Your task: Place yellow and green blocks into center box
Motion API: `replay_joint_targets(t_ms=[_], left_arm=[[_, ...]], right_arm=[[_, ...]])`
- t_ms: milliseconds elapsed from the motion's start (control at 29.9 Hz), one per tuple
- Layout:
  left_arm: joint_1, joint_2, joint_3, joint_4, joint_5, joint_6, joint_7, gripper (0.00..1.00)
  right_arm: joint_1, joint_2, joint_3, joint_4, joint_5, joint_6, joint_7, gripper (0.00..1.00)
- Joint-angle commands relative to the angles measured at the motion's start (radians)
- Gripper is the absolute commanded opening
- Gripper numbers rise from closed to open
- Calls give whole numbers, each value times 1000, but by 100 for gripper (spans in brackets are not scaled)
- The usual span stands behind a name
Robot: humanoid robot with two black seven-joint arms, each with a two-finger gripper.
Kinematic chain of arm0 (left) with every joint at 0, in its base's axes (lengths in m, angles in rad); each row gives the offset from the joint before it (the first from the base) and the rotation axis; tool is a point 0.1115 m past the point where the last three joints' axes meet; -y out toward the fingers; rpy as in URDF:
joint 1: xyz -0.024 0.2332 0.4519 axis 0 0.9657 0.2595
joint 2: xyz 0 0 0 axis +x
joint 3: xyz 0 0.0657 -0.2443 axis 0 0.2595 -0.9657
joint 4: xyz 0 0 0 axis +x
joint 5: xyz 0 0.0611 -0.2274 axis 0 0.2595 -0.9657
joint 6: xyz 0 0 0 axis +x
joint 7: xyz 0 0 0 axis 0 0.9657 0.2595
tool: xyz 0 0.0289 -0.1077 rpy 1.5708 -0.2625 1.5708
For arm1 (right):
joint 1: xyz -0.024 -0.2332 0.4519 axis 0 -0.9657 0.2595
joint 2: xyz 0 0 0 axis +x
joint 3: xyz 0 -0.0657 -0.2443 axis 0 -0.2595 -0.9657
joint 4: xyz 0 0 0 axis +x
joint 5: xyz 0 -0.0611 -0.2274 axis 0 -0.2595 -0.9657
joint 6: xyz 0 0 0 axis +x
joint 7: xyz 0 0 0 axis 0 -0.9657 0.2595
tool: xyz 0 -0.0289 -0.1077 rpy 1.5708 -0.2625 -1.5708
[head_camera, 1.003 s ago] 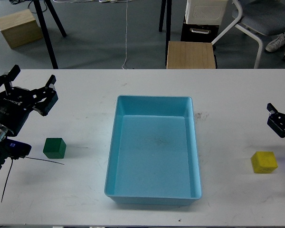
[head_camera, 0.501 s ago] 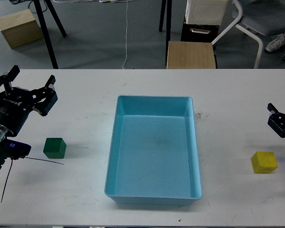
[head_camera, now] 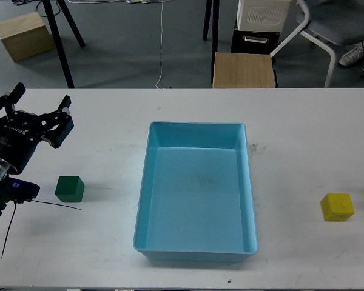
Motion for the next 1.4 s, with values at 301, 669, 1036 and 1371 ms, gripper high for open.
replay_joint_targets(t_ms=[301, 669, 1036, 1371], left_arm=[[0, 1, 2, -1, 0, 0, -2, 100], [-2, -2, 2, -1, 0, 0, 0, 100], [1, -2, 8, -5, 2, 0, -2, 100], [2, 3, 8, -5, 2, 0, -2, 100]], right_arm=[[1, -323, 7, -81, -237, 0, 109, 99], [20, -407, 10, -148, -441, 0, 285, 99], [213, -628, 9, -165, -963, -28, 282, 99], [518, -641, 24, -57, -1802, -136, 284, 99]])
